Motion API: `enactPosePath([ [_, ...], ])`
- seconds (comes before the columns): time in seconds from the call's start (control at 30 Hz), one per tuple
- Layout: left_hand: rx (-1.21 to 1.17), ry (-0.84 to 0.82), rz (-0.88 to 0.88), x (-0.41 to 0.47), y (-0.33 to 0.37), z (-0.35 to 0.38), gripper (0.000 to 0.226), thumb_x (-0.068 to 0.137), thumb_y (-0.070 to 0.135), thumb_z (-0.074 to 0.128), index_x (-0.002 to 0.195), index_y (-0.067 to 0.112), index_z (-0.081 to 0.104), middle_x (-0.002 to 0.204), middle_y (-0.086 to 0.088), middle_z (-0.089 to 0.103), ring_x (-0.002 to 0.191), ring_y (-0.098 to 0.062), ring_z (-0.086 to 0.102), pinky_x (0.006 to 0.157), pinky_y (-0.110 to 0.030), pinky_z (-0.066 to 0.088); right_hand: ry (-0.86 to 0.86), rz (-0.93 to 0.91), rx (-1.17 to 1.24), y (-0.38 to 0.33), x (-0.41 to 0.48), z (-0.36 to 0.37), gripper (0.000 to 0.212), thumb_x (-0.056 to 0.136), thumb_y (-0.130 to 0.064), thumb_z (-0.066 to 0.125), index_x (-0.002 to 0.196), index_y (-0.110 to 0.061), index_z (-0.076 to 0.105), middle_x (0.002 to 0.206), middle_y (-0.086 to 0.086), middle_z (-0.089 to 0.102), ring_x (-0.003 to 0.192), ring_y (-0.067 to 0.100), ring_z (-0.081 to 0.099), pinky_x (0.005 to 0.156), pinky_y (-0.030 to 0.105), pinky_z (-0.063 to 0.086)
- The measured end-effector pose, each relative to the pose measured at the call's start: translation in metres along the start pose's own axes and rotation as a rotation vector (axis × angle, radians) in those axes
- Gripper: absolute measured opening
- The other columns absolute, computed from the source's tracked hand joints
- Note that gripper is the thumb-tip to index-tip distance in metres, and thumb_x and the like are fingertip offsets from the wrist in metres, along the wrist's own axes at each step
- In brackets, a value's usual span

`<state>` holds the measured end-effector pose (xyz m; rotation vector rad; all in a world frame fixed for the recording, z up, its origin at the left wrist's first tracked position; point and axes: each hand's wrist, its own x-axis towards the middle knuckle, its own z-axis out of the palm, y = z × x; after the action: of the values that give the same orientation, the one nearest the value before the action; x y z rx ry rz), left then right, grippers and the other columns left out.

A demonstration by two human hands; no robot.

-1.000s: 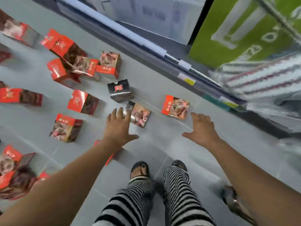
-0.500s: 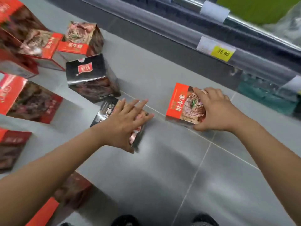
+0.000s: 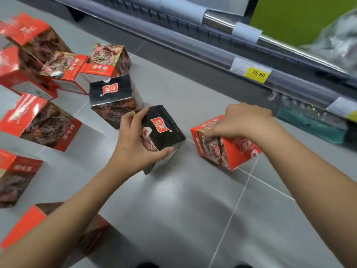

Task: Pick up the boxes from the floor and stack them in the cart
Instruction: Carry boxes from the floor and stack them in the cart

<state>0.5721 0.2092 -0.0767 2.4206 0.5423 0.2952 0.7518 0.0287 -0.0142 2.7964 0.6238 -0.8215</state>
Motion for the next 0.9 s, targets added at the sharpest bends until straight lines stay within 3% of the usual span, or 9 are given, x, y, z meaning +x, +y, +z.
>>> enactPosePath([
  [0.2, 0.001, 0.044, -0.075, -0.022, -0.008, -0.002, 0.111, 0.057, 0.069, 0.073, 0.146, 0.022, 0.029, 0.145, 0.001, 0.021, 0.129, 0.000, 0.026, 0.111, -0.028, 0.033, -0.206, 0.071, 0.081, -0.028, 0.043, -0.021, 0.091, 0.036, -0.084, 0.053, 0.101, -0.022, 0.060, 0.105, 0.006, 0.063, 0.092, 0.034, 0.064, 0.093, 0.046, 0.049],
  [0.33, 0.150, 0.047, -0.106, -0.044, -0.013, -0.005, 0.114, 0.057, 0.082, 0.061, 0.148, 0.023, 0.026, 0.160, -0.004, -0.003, 0.144, -0.023, 0.016, 0.115, -0.046, 0.024, -0.228, 0.031, 0.457, -0.006, 0.044, -0.018, 0.071, 0.081, -0.076, 0.044, 0.119, -0.017, 0.054, 0.121, 0.009, 0.057, 0.096, 0.035, 0.062, 0.086, 0.043, 0.052],
  [0.4, 0.331, 0.070, -0.004, -0.050, -0.018, -0.008, 0.113, 0.057, 0.087, 0.055, 0.143, 0.017, 0.037, 0.159, -0.016, 0.000, 0.142, -0.037, 0.020, 0.112, -0.055, 0.017, -0.062, -0.041, 0.535, 0.009, 0.039, -0.002, 0.079, 0.082, -0.079, 0.037, 0.123, -0.015, 0.057, 0.125, 0.010, 0.058, 0.098, 0.033, 0.059, 0.080, 0.039, 0.051],
  [0.47, 0.470, 0.026, 0.111, -0.049, -0.018, -0.013, 0.111, 0.058, 0.088, 0.055, 0.142, 0.016, 0.042, 0.160, -0.018, 0.005, 0.145, -0.041, 0.011, 0.111, -0.062, 0.007, 0.148, -0.164, 0.531, 0.022, 0.032, 0.020, 0.080, 0.078, -0.085, 0.033, 0.113, -0.020, 0.064, 0.118, 0.008, 0.063, 0.104, 0.029, 0.058, 0.089, 0.039, 0.048],
  [0.53, 0.588, -0.073, 0.259, -0.043, -0.017, -0.017, 0.111, 0.060, 0.090, 0.052, 0.146, 0.020, 0.039, 0.160, -0.013, 0.013, 0.146, -0.041, 0.006, 0.110, -0.067, 0.004, 0.254, -0.262, 0.622, 0.033, 0.022, 0.044, 0.084, 0.070, -0.088, 0.043, 0.124, -0.025, 0.057, 0.123, 0.004, 0.057, 0.115, 0.022, 0.052, 0.099, 0.034, 0.041],
  [0.63, 0.684, -0.242, 0.427, -0.026, -0.017, -0.020, 0.110, 0.061, 0.091, 0.049, 0.149, 0.029, 0.031, 0.158, -0.007, 0.023, 0.145, -0.041, 0.013, 0.112, -0.066, 0.006, 0.301, -0.391, 0.665, 0.043, 0.008, 0.074, 0.102, 0.061, -0.071, 0.065, 0.149, -0.030, 0.029, 0.146, 0.002, 0.028, 0.135, 0.014, 0.031, 0.109, 0.023, 0.023],
  [0.73, 0.706, -0.332, 0.472, -0.010, -0.020, -0.024, 0.109, 0.061, 0.090, 0.047, 0.151, 0.034, 0.023, 0.156, -0.008, 0.025, 0.144, -0.041, 0.016, 0.112, -0.067, 0.009, 0.434, -0.470, 0.602, 0.046, 0.004, 0.102, 0.105, 0.060, -0.057, 0.081, 0.148, -0.037, 0.029, 0.155, 0.009, 0.010, 0.143, 0.022, 0.022, 0.116, 0.032, 0.021],
  [0.8, 0.712, -0.376, 0.491, -0.003, -0.022, -0.026, 0.107, 0.061, 0.089, 0.047, 0.151, 0.036, 0.022, 0.150, -0.009, 0.032, 0.142, -0.042, 0.019, 0.110, -0.068, 0.013, 0.567, -0.460, 0.623, 0.041, 0.003, 0.121, 0.101, 0.061, -0.044, 0.088, 0.146, -0.034, 0.034, 0.155, 0.015, 0.008, 0.141, 0.020, 0.021, 0.113, 0.026, 0.019],
  [0.9, 0.700, -0.383, 0.502, 0.003, -0.021, -0.025, 0.105, 0.062, 0.088, 0.048, 0.149, 0.033, 0.030, 0.138, -0.011, 0.041, 0.136, -0.042, 0.029, 0.107, -0.068, 0.021, 0.665, -0.399, 0.817, 0.024, 0.000, 0.142, 0.099, 0.062, -0.025, 0.091, 0.142, -0.039, 0.034, 0.149, 0.016, 0.017, 0.130, 0.003, 0.022, 0.108, 0.003, 0.014],
])
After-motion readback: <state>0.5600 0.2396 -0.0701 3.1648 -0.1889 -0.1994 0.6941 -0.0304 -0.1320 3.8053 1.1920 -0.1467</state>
